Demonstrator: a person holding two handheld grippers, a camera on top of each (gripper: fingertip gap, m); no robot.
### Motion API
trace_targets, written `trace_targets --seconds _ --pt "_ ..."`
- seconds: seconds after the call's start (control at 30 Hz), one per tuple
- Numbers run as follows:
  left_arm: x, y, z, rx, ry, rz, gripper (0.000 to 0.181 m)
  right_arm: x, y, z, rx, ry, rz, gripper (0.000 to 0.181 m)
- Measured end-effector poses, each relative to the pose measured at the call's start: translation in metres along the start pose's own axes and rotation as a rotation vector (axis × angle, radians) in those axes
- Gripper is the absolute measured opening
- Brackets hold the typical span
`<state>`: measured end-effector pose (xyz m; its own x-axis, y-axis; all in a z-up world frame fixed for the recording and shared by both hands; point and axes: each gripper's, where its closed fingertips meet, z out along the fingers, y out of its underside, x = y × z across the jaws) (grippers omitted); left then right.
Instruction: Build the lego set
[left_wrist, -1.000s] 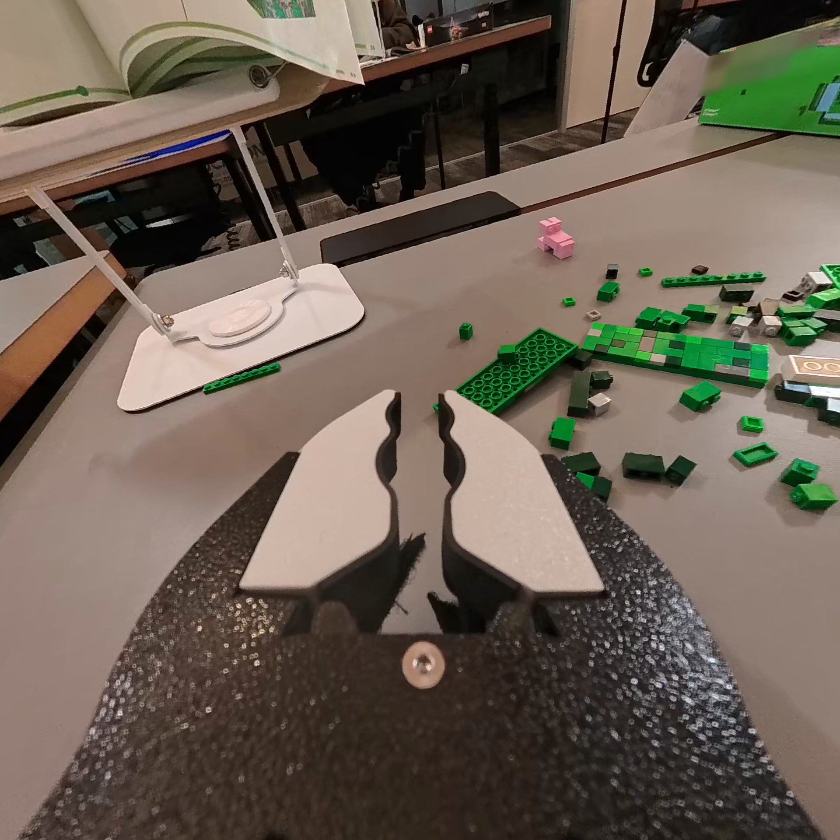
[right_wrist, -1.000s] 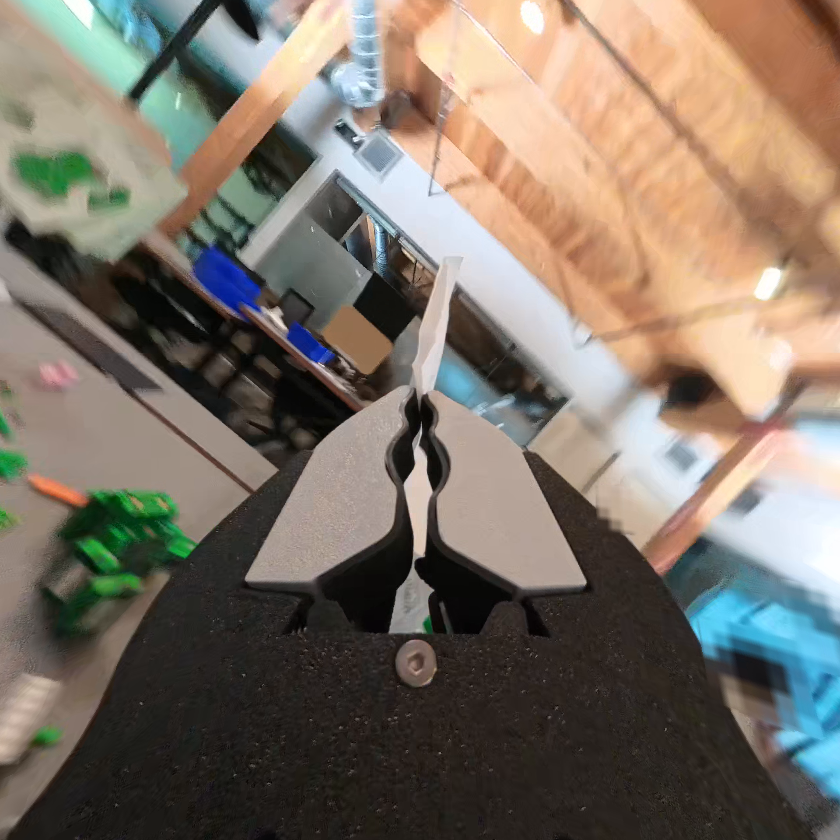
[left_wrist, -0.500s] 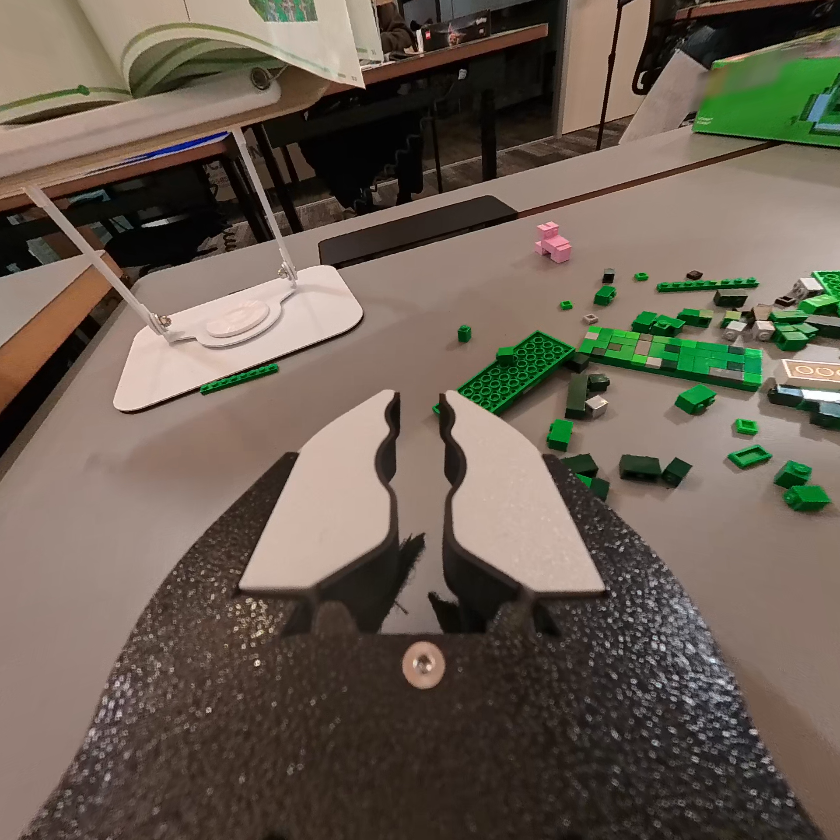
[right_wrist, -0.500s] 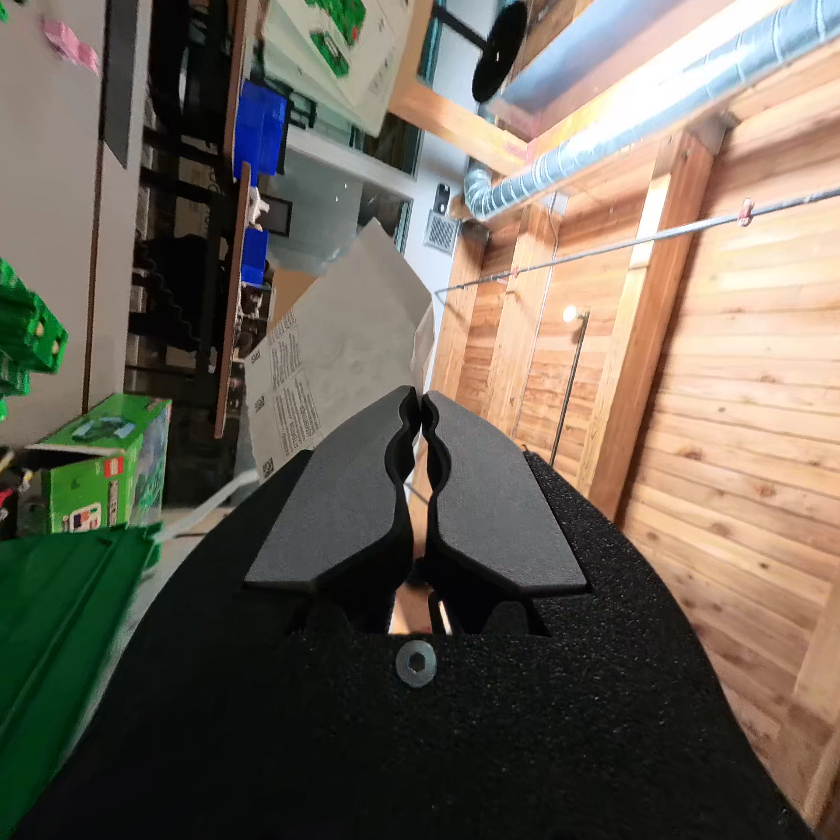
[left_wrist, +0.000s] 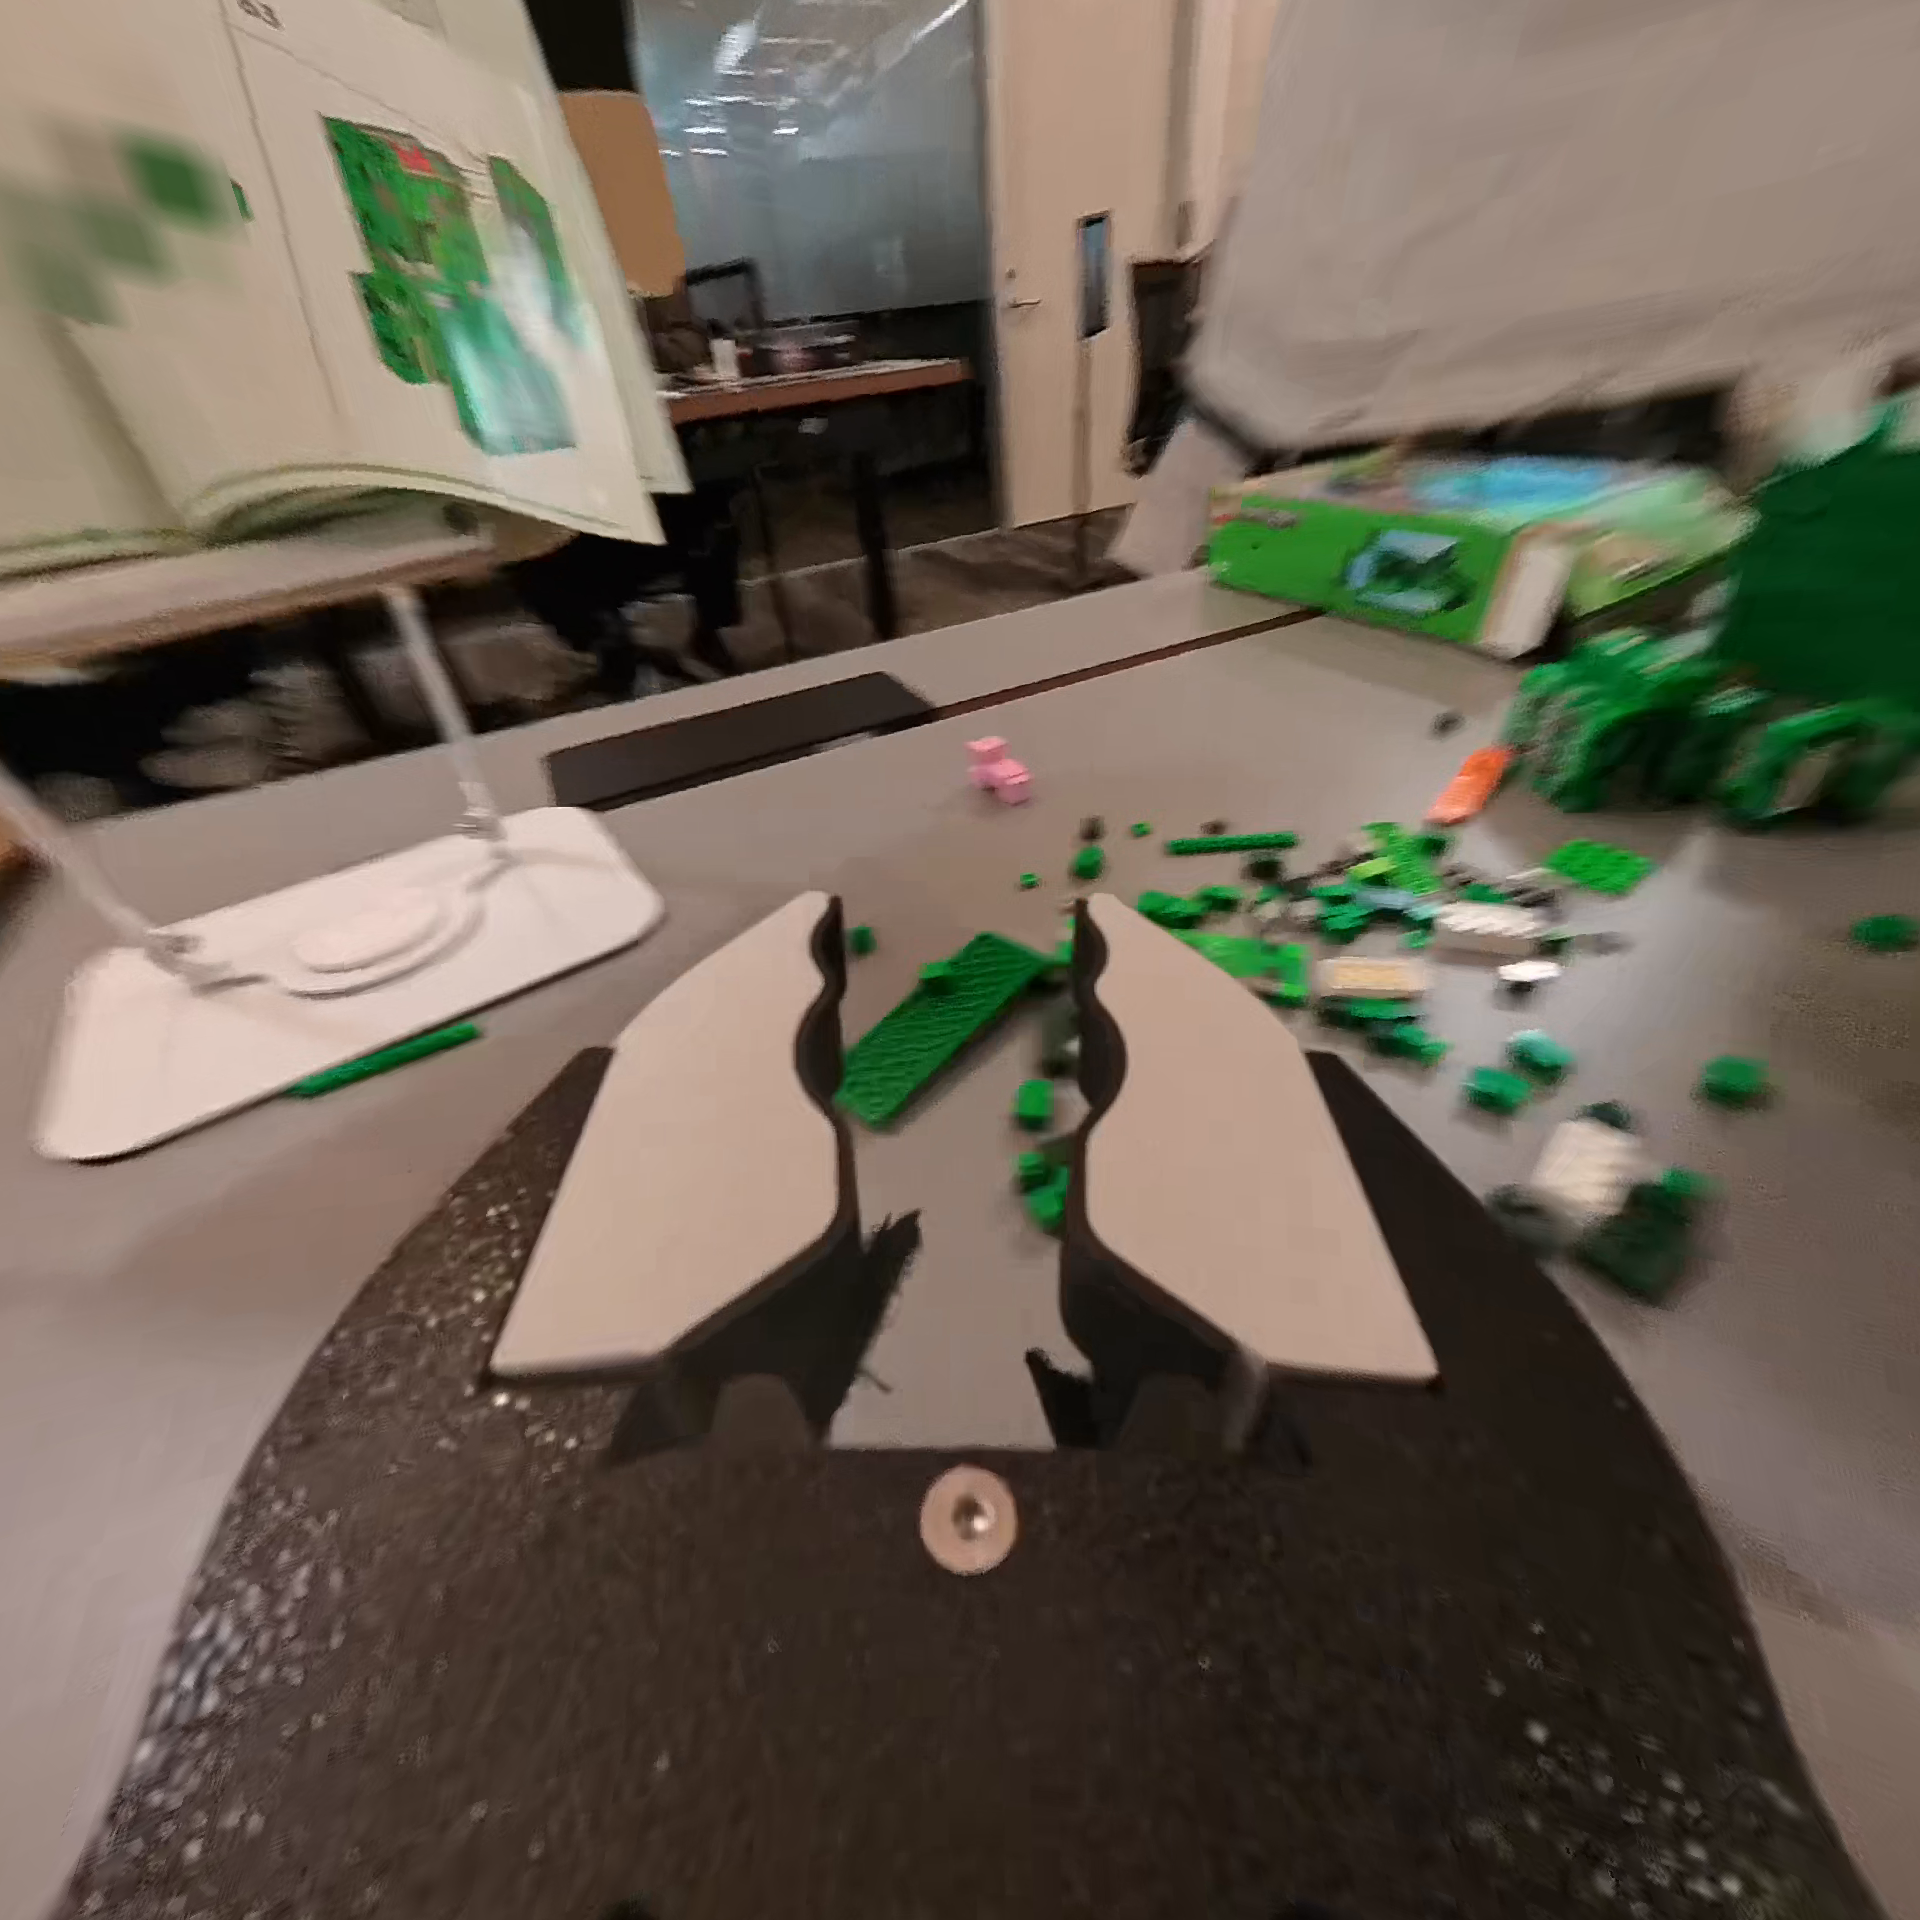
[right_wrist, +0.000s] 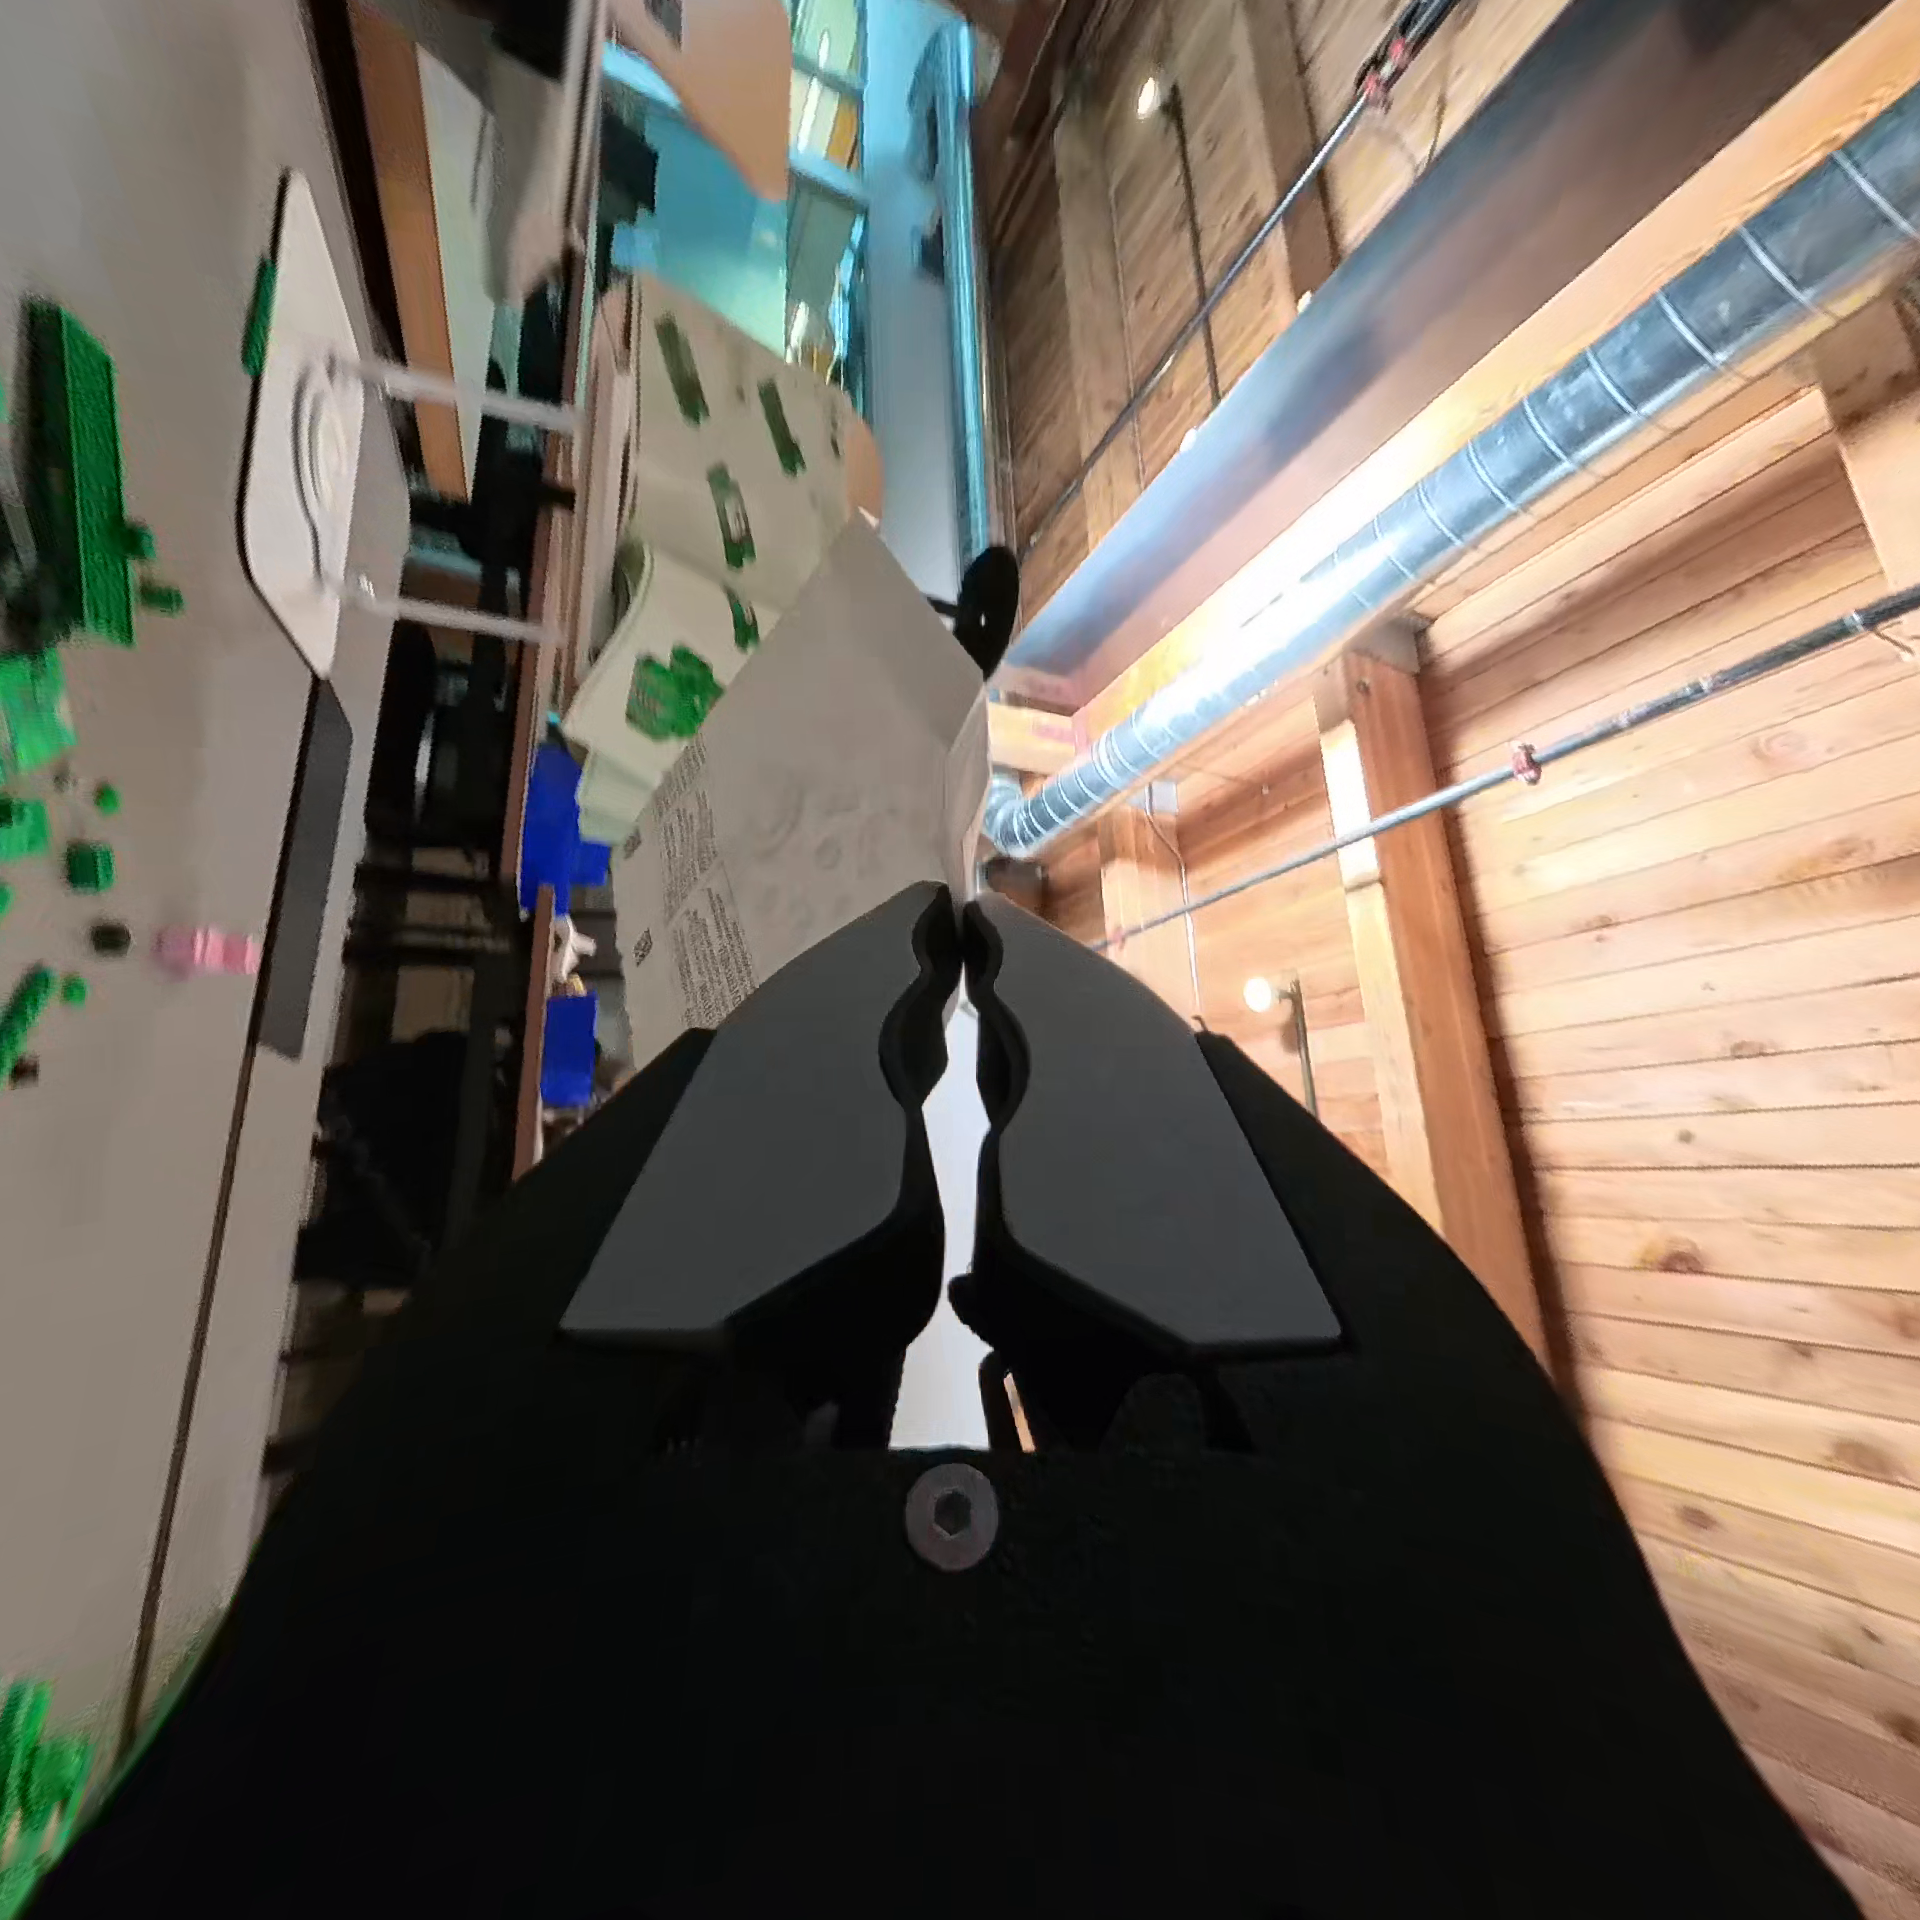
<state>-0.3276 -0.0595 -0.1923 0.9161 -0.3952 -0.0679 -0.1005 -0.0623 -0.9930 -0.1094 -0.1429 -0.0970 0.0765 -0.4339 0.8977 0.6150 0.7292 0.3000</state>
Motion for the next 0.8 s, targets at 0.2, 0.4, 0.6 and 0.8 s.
trace_targets --seconds 0.2,0.4,0.6,0.8 --pt "0.025 -0.046 -0.040 0.149 0.519 -0.559 0.108 -0.020 -0.046 0.061 0.122 0.048 0.000 0.000" --pt "0.010 -0.058 -0.061 0.266 0.772 -0.923 0.091 -0.045 -0.102 0.099 0.276 0.055 -0.101 0.000" --pt "-0.048 -0.039 -0.070 0.366 0.587 -0.973 0.000 -0.080 -0.136 0.131 0.359 -0.042 -0.093 0.000" --pt "-0.106 0.025 -0.072 0.101 0.229 -1.030 0.000 -0.123 -0.138 0.150 0.307 -0.358 0.372 0.027"
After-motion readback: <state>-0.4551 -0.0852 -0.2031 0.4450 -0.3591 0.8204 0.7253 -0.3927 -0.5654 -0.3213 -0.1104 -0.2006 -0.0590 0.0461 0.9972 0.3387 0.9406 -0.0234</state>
